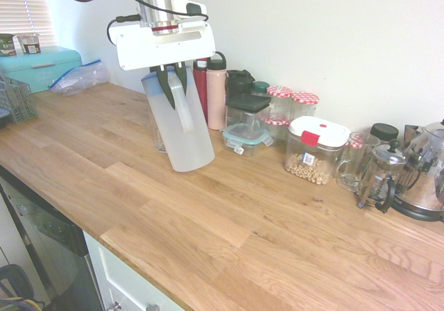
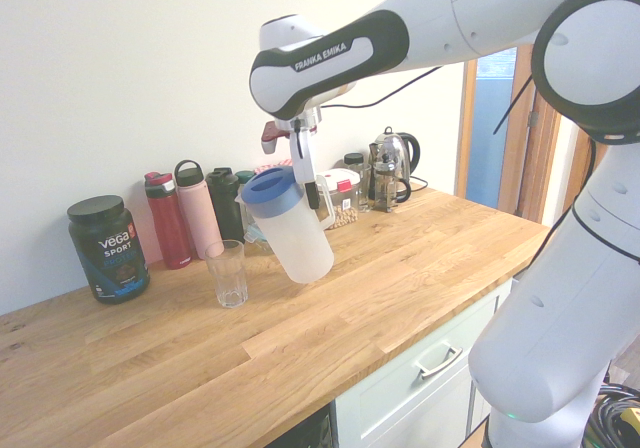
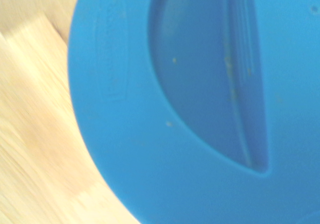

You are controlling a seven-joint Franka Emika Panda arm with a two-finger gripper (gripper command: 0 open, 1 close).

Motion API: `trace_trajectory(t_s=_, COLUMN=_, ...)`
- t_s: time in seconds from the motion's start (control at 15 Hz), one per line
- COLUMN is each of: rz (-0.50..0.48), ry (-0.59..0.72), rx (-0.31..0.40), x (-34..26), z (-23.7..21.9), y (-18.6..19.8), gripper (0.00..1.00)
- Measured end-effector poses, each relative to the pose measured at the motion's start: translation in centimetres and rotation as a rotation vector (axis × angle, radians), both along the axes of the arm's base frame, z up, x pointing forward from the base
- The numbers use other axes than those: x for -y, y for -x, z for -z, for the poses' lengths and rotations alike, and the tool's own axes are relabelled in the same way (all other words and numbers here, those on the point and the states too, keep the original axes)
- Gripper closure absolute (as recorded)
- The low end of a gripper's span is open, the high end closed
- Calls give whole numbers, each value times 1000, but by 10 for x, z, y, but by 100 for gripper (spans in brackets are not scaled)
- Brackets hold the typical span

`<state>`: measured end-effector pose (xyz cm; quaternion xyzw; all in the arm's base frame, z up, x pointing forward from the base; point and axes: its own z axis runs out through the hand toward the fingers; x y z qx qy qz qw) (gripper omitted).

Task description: Pour me some water

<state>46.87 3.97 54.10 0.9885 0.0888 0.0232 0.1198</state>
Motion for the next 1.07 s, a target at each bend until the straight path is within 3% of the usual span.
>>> trace_trajectory(t_s=0.67, rz=-90, ry=336, rx=-36, x=-54, z=18, y=-25, gripper=100)
trace_trajectory(t_s=1.07, rz=-94, ry=457, rx=-64, x=-72, z=41, y=-38, gripper=100)
